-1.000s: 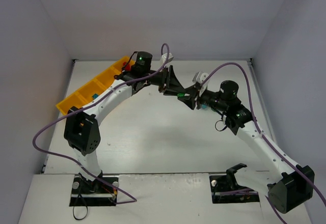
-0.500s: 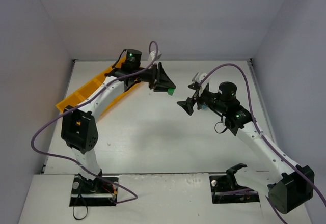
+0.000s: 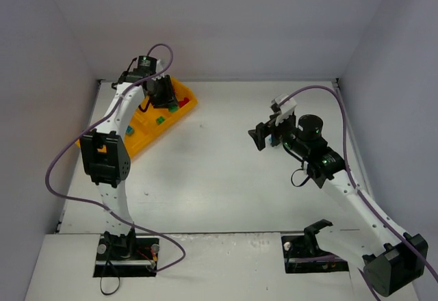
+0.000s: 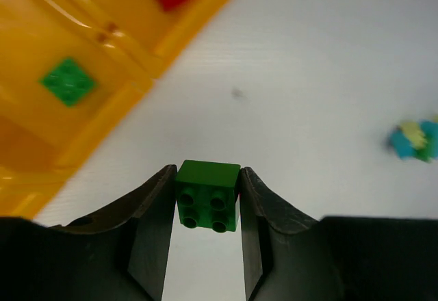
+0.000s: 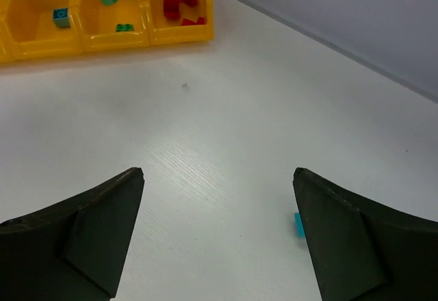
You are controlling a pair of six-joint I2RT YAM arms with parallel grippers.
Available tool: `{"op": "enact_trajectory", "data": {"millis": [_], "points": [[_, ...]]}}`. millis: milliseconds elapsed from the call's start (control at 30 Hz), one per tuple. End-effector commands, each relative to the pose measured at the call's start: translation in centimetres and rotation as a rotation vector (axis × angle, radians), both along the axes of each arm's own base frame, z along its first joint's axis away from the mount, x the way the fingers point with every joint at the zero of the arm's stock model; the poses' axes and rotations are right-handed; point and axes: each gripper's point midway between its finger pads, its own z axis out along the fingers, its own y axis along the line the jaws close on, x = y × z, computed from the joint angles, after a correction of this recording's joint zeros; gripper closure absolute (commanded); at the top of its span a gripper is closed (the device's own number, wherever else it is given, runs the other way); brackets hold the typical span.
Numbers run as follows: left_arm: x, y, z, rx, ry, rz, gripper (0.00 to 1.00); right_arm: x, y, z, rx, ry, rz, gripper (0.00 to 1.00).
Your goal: Sort the legos into containers by color
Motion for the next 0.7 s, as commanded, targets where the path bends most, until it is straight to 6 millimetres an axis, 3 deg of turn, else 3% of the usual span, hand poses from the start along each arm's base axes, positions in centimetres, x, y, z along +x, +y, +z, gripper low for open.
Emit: {"op": "enact_trajectory", "data": {"millis": [0, 100, 133, 200, 433, 667], "points": [[2.4, 6.2, -0.1, 0.335, -0.071, 0.129, 1.00, 1.1, -1.6, 1.5, 0.057, -0.018, -0.131, 0.12], [4.1, 8.0, -0.8, 0.418, -0.081, 0.171, 1.00, 1.4, -1.7, 1.2, 0.087, 0.025, -0.160, 0.09], [4.5, 9.0, -0.9, 0.452, -0.084, 0.195, 1.00, 1.5, -2.0, 1.2, 0.095, 0.040, -0.187, 0.01], [5.4, 9.7, -1.4, 0.469, -0.087, 0.214, 1.00, 1.8, -2.0, 0.6, 0.113, 0.084, -0.201, 0.00], [6.8, 12.2, -1.9, 0.506, -0.086, 0.276, 0.78, 2.5, -3.4, -0.2, 0.126, 0.135, -0.292, 0.00], [7.0, 12.8, -0.6, 0.513, -0.120, 0.284, 0.52, 3.8, -7.3, -1.1, 0.113, 0.187, -0.464, 0.00]]}}
